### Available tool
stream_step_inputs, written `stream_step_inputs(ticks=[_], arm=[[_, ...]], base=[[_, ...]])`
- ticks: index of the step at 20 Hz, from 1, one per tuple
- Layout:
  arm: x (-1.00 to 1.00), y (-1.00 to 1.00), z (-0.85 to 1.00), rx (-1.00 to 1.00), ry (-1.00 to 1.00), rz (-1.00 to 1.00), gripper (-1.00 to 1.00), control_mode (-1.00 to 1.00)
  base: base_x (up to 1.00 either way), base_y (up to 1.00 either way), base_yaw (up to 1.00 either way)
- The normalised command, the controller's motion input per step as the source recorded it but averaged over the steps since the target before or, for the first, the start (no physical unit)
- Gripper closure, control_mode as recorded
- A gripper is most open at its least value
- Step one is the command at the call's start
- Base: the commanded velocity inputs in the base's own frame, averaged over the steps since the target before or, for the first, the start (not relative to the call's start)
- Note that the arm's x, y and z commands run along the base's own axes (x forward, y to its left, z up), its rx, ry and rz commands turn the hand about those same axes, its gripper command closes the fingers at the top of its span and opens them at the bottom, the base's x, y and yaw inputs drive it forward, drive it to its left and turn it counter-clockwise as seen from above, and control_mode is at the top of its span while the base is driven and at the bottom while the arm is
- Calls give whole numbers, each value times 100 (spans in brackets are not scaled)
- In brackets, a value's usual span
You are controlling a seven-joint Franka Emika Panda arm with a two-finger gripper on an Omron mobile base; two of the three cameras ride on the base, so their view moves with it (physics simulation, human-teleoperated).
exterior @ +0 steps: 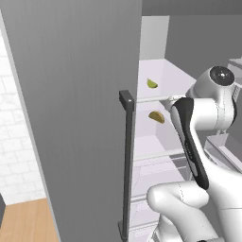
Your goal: Grab a lemon wedge from the fridge and one ice cube from the ice bowl, and put them in the glass of lemonade.
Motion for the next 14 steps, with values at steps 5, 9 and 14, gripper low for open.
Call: stream_step_inputs(ticks=[5, 9, 14], arm=[[0, 0, 0, 0, 0, 0, -100, 100], [0, 0, 0, 0, 0, 0, -100, 100], [1, 0, 21, 0, -14, 11, -100, -100]], base=[[0, 0, 0], [0, 0, 0], [0, 0, 0]])
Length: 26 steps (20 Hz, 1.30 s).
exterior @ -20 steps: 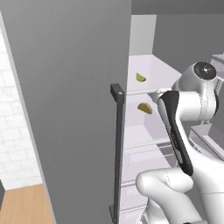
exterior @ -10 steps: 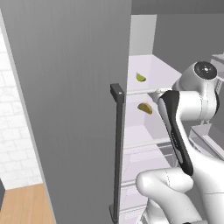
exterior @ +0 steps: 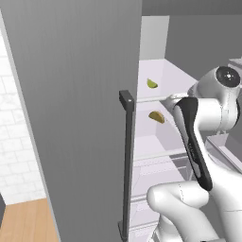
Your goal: Grab a lemon wedge from the fridge and one ice cube from the ice bowl, and put them in the glass of lemonade.
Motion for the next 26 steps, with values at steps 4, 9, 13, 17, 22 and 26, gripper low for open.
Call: stream_step_inputs(ticks=[4, 9, 13, 17, 22, 26], arm=[[9, 0, 46, -1, -23, 17, -100, -100], [54, 8, 39, -16, 3, -6, -100, -100], [86, 29, 0, -22, 8, -14, -100, -100], [26, 12, -19, -3, -8, -4, -100, -100], [-1, -4, 13, 13, -10, 0, -100, -100], [-9, -2, 17, 8, -6, 1, -100, -100]], base=[[0, 0, 0], [0, 0, 0], [0, 0, 0], [0, 0, 0], [0, 0, 0], [0, 0, 0]])
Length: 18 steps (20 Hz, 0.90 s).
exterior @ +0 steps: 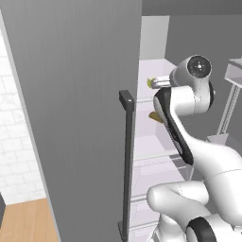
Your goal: Grab a lemon wedge from the fridge and one ice cube from the ice bowl, and put them in the glass of lemonade.
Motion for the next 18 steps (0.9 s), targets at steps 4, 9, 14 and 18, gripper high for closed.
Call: stream_step_inputs(ticks=[4, 9, 14, 18], arm=[[0, 0, 7, 0, 9, 8, -100, -100], [-3, 0, -19, 1, 0, 14, -100, -100], [-61, -2, -22, 2, -13, 16, -100, -100], [-4, 0, 9, 0, 2, 6, -100, -100]], base=[[0, 0, 0], [0, 0, 0], [0, 0, 0], [0, 0, 0]])
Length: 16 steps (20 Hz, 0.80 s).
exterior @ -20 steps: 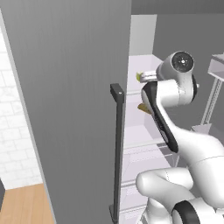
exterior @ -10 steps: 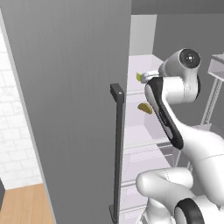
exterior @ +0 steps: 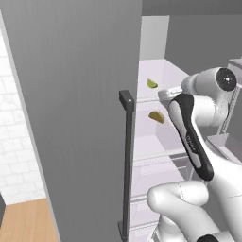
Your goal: Grab a lemon wedge from the fridge and one ice cube from the ice bowl, and put them in the glass of lemonade.
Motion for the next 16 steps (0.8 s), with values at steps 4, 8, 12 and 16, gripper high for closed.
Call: stream_step_inputs(ticks=[4, 8, 12, 16], arm=[[4, 1, 45, 0, 13, 0, -100, -100], [0, 0, 45, 5, 6, 1, -100, -100], [-3, 1, 9, 13, 3, 4, -100, -100], [0, 8, -19, 3, 5, 3, -100, -100]], base=[[0, 0, 0], [0, 0, 0], [0, 0, 0], [0, 0, 0]])
